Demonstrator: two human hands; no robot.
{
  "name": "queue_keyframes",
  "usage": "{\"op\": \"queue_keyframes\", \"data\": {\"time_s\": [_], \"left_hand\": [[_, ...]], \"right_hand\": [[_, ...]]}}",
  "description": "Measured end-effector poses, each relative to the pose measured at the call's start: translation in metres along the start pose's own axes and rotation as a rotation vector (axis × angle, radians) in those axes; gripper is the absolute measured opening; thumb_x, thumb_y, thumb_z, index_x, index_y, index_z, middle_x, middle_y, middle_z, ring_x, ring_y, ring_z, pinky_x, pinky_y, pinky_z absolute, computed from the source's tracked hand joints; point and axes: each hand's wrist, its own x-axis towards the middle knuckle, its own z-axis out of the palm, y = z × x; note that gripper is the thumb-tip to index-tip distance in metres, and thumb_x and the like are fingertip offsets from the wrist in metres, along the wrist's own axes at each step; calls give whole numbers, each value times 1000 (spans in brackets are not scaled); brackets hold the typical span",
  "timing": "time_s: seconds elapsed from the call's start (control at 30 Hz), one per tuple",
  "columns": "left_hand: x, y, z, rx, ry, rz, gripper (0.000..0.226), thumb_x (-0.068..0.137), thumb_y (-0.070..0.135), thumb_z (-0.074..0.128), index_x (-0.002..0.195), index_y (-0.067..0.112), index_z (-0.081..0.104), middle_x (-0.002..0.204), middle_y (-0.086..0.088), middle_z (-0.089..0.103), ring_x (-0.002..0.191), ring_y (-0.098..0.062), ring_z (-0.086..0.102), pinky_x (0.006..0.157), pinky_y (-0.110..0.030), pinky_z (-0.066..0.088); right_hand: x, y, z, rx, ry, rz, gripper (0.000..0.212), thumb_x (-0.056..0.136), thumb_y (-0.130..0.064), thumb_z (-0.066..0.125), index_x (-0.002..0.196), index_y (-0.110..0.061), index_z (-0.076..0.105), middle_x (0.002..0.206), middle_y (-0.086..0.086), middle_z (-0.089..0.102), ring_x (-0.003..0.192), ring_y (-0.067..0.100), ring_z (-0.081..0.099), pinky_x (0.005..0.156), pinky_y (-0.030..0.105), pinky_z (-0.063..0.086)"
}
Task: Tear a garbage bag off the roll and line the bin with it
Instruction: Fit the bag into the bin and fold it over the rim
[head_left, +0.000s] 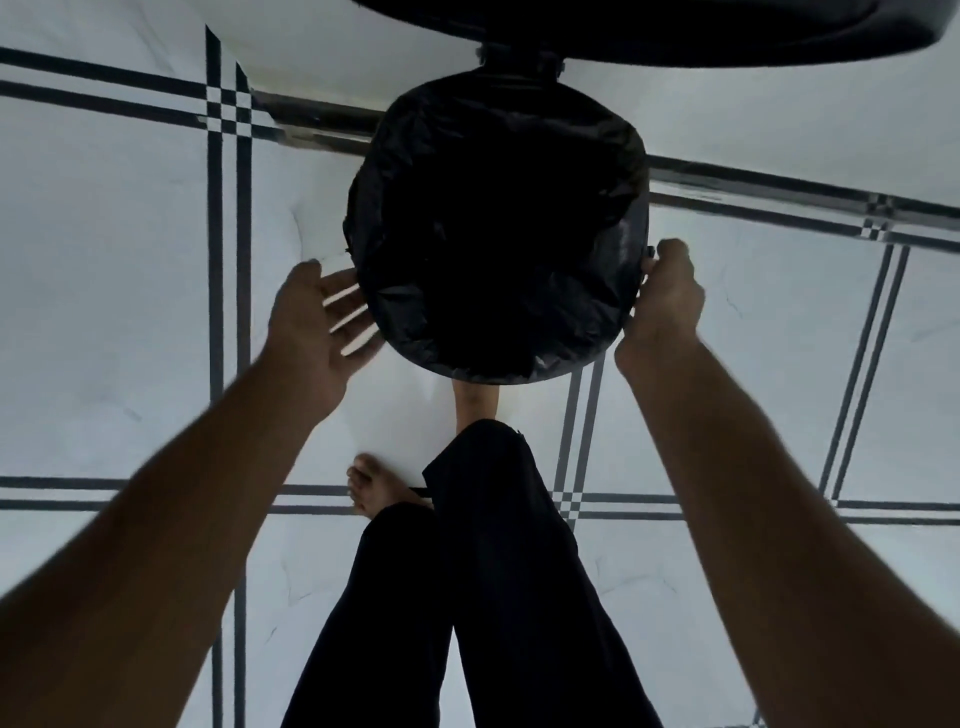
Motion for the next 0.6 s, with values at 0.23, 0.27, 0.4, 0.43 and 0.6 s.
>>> {"op": "queue_keyframes", "data": {"time_s": [0.23, 0.27, 0.4, 0.43, 0.6], "left_hand": [[-10, -3, -1, 52, -108, -121, 41, 101, 44, 37, 119, 19, 64, 114, 1, 69, 110, -19, 64, 89, -37, 54], [-7, -4, -4, 36, -129, -131, 40, 100, 42, 38, 116, 18, 65, 110, 1, 69, 111, -19, 64, 91, -36, 53], [-5, -4, -9, 27, -166, -166, 36, 95, 41, 41, 110, 20, 66, 112, 2, 67, 117, -17, 61, 106, -41, 43], [-5, -4, -7, 18, -174, -173, 33, 94, 40, 42, 107, 21, 66, 113, 2, 66, 118, -17, 60, 106, -42, 42], [-11, -6, 3, -39, -154, -158, 22, 91, 28, 44, 98, 18, 63, 112, -3, 64, 110, -22, 64, 94, -38, 54]], "right_hand": [[-1, 6, -31, 28, -363, 122, 43, 93, -50, 46, 112, -17, 66, 105, -1, 71, 97, 14, 67, 85, 31, 54], [-3, 5, -32, -15, -401, 124, 43, 92, -50, 47, 111, -17, 66, 108, 1, 70, 101, 16, 67, 87, 33, 54], [-4, 11, -40, -137, -488, 173, 51, 88, -56, 51, 117, -16, 65, 112, 2, 68, 107, 19, 63, 84, 36, 53], [-2, 15, -44, -114, -488, 208, 57, 87, -59, 51, 122, -16, 62, 119, 3, 65, 113, 21, 60, 87, 38, 52], [-3, 44, -62, 135, -527, 413, 74, 82, -73, 43, 128, -18, 59, 133, 9, 59, 122, 30, 55, 100, 59, 44]]}}
